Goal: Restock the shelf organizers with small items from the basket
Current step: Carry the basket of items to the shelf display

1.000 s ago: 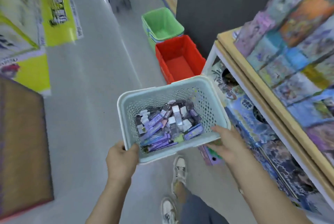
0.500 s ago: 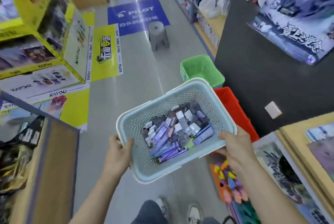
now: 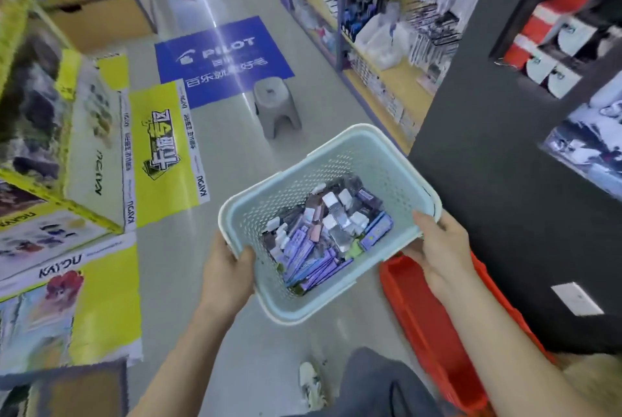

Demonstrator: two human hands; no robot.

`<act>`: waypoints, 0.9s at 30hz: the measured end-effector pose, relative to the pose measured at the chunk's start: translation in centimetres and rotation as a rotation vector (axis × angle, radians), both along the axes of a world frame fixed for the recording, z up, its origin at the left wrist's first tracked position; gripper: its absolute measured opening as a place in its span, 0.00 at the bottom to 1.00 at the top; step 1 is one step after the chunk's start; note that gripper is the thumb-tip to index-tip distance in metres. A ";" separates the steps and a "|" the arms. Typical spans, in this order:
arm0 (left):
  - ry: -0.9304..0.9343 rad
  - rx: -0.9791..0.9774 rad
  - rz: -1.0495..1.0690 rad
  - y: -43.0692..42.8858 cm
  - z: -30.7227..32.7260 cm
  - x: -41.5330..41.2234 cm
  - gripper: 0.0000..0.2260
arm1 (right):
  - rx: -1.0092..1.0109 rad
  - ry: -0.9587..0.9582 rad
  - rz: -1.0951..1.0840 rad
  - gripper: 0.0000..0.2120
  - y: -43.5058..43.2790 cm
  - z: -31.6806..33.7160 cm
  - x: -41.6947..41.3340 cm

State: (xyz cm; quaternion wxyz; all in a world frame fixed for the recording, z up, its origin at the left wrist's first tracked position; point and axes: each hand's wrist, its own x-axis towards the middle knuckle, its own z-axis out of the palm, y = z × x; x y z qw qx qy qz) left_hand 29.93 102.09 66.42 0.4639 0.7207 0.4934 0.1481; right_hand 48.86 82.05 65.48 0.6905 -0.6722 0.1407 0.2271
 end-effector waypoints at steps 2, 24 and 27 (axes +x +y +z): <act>-0.013 -0.006 -0.029 4.1 0.7 4.2 0.08 | -0.026 -0.006 0.010 0.06 3.1 0.3 3.7; 0.256 -0.016 -0.388 47.7 -6.8 52.9 0.09 | -0.882 -0.164 0.313 0.15 39.2 -8.6 45.8; 0.258 -0.071 -0.453 54.4 -8.9 60.6 0.11 | -0.899 -0.095 0.217 0.12 44.9 -10.5 50.3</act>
